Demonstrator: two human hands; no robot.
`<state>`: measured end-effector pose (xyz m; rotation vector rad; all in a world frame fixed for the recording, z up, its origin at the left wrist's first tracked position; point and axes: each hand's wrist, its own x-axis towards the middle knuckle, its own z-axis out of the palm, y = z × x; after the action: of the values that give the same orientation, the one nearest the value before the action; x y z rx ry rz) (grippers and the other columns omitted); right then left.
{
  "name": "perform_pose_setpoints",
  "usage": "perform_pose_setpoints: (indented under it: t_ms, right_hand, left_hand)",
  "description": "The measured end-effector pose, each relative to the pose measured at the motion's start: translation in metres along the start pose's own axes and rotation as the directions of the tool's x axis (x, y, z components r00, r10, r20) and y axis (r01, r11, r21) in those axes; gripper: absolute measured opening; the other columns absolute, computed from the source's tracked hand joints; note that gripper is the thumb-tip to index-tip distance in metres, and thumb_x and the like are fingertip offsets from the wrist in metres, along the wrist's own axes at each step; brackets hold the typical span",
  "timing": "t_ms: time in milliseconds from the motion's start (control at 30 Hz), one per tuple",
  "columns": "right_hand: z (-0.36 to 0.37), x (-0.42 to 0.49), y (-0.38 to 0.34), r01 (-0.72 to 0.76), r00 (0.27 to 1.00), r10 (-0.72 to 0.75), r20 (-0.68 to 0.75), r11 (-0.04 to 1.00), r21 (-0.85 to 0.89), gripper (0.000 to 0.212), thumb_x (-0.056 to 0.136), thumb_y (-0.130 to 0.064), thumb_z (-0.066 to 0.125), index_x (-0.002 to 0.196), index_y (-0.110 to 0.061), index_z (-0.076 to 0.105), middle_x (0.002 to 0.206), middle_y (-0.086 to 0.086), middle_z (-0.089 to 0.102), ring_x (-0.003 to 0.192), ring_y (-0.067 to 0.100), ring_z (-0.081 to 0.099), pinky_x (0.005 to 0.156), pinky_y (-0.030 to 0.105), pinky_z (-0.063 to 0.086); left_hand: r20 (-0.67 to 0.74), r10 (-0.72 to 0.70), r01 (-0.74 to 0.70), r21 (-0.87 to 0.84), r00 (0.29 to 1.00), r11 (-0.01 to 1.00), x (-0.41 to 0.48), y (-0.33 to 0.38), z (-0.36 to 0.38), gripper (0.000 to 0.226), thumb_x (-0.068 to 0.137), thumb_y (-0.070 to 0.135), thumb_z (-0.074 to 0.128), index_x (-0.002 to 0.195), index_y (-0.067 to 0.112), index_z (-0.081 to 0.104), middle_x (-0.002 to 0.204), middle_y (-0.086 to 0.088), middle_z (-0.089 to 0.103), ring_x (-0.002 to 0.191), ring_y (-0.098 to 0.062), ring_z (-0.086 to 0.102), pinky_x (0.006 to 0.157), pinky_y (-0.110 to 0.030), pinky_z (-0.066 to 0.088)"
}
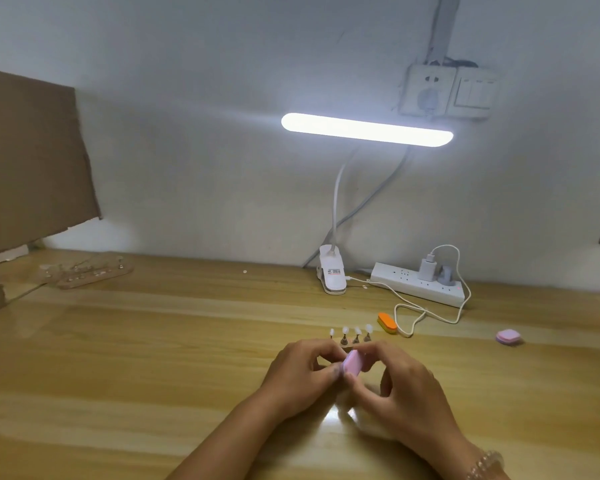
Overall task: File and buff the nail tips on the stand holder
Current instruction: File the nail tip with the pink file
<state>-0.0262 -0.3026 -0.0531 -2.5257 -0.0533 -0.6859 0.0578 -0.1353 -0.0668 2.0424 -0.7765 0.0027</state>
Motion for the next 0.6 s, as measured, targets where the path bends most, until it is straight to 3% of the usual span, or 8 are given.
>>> perform_pose_setpoints:
  t_ms: [100, 233, 300, 433, 600]
  right_hand:
    - [-0.0001, 0.0021, 0.0030, -0.060, 0.996, 0.062, -0.059, 0.998, 0.034, 0.023, 0.075, -0.048, 0.074, 0.092, -0.041, 0.061, 0.088, -0.024, 0.062, 0.062, -0.001, 0.054, 0.057, 0.021, 0.042]
    - [0.0003, 0.0008, 0.0004, -0.011, 1.000, 0.011, -0.004, 1.000, 0.021, 0.026, 0.073, -0.058, 0.065, 0.092, -0.041, 0.060, 0.090, -0.024, 0.063, 0.063, 0.002, 0.056, 0.056, 0.019, 0.042]
    - [0.0005, 0.0025, 0.0030, -0.061, 0.997, 0.063, -0.049, 0.998, 0.025, 0.024, 0.074, -0.053, 0.070, 0.091, -0.039, 0.060, 0.086, -0.024, 0.063, 0.061, 0.000, 0.054, 0.059, 0.023, 0.045]
    - [0.0012, 0.0006, -0.0004, 0.011, 1.000, -0.010, 0.018, 1.000, -0.017, 0.025, 0.075, -0.049, 0.072, 0.094, -0.039, 0.058, 0.088, -0.023, 0.061, 0.065, -0.004, 0.054, 0.056, 0.017, 0.041]
    - [0.0022, 0.0030, 0.0019, -0.019, 0.999, 0.018, -0.045, 1.000, -0.012, 0.026, 0.077, -0.043, 0.074, 0.099, -0.037, 0.060, 0.091, -0.023, 0.061, 0.060, -0.006, 0.050, 0.058, 0.025, 0.046]
  left_hand:
    - [-0.013, -0.002, 0.002, 0.007, 1.000, 1.000, 0.0006, 0.0001, -0.0002, 0.013, 0.089, 0.030, 0.067, 0.085, 0.042, 0.071, 0.076, 0.028, 0.065, 0.055, 0.006, 0.047, 0.058, -0.018, 0.033]
    - [-0.010, 0.022, -0.022, 0.006, 1.000, 1.000, -0.0009, 0.0031, -0.0012, 0.024, 0.089, 0.024, 0.066, 0.081, 0.046, 0.068, 0.078, 0.028, 0.065, 0.057, 0.012, 0.050, 0.057, -0.008, 0.032]
    - [-0.023, 0.014, -0.014, 0.016, 1.000, 1.000, -0.0008, 0.0042, -0.0012, 0.024, 0.090, 0.025, 0.067, 0.080, 0.047, 0.068, 0.080, 0.027, 0.066, 0.059, 0.011, 0.050, 0.059, -0.011, 0.032]
    - [-0.005, 0.012, -0.012, -0.002, 1.000, 1.000, -0.0012, 0.0042, -0.0010, 0.020, 0.089, 0.025, 0.064, 0.084, 0.043, 0.070, 0.086, 0.025, 0.069, 0.069, 0.010, 0.056, 0.064, -0.010, 0.037]
    - [-0.021, 0.030, -0.029, 0.023, 0.999, 0.999, 0.0001, 0.0010, -0.0001, 0.018, 0.091, 0.024, 0.064, 0.086, 0.041, 0.068, 0.085, 0.024, 0.068, 0.070, 0.010, 0.055, 0.062, -0.007, 0.033]
